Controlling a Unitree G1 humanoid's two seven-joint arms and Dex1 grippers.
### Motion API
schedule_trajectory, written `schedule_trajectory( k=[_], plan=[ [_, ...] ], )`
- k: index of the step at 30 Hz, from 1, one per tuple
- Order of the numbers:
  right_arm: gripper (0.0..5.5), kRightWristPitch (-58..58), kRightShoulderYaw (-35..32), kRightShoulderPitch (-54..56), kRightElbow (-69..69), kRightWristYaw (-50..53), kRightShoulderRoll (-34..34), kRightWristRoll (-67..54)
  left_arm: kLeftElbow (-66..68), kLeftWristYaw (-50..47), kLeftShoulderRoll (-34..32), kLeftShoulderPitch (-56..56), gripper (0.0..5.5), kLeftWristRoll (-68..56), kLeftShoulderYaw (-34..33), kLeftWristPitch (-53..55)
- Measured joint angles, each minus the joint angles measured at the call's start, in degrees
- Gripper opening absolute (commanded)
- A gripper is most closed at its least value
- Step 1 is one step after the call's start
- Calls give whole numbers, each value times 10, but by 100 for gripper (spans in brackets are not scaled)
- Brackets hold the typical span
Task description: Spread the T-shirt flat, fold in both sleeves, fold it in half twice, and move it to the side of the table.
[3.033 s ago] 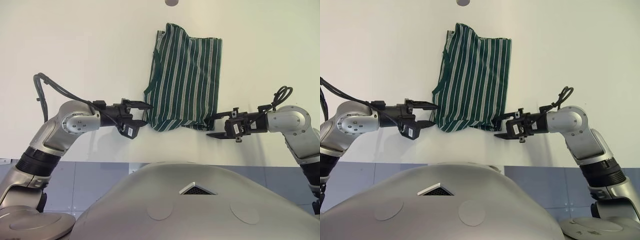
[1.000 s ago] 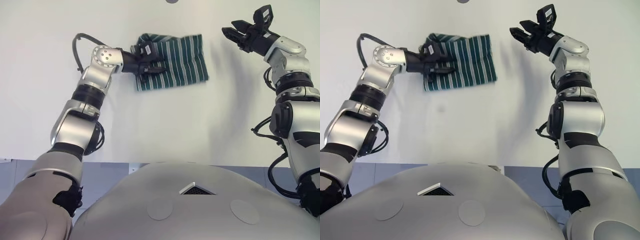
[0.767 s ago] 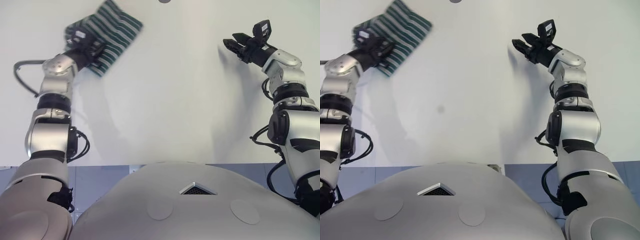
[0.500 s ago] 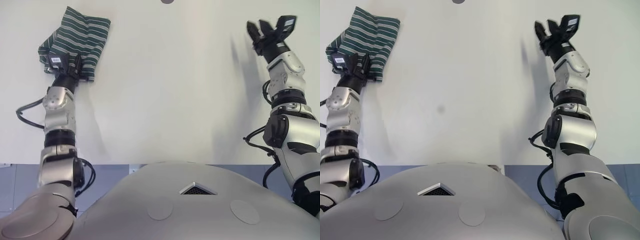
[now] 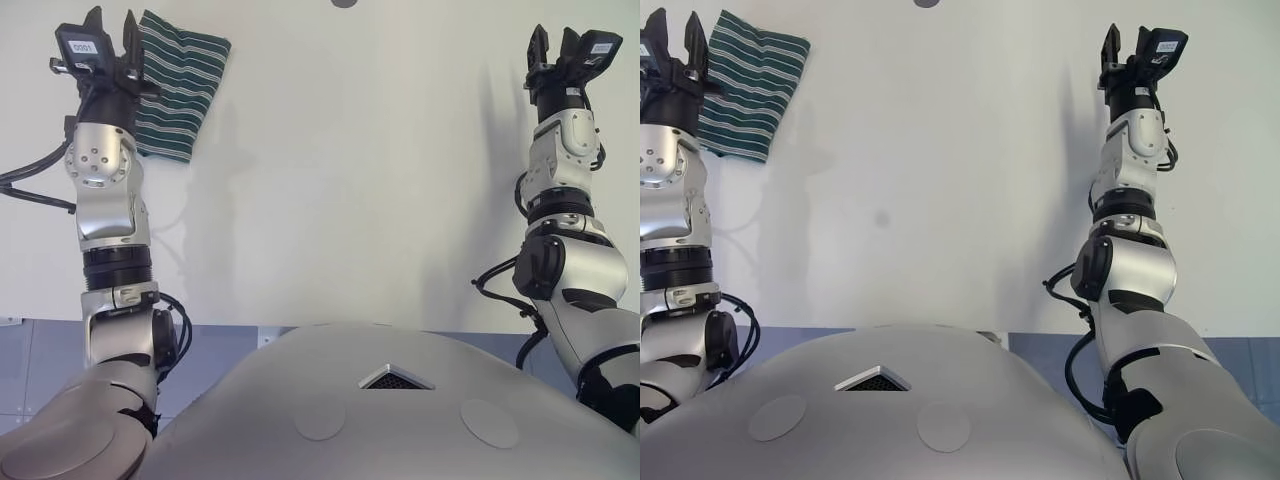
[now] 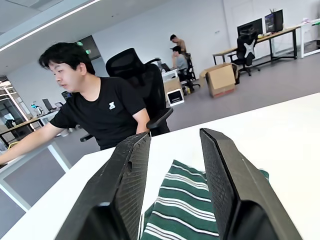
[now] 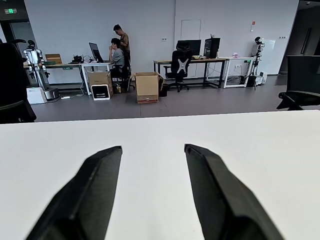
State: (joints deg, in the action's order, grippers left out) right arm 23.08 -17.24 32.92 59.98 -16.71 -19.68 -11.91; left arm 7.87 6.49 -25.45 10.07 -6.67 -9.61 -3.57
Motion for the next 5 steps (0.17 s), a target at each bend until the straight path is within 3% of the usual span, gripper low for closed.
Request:
schedule_trajectory(
  k=[5],
  plan=[
    [234,5,0,2,0,7,12,2,6,-32,31,35,180,6,-12,8]
  ],
)
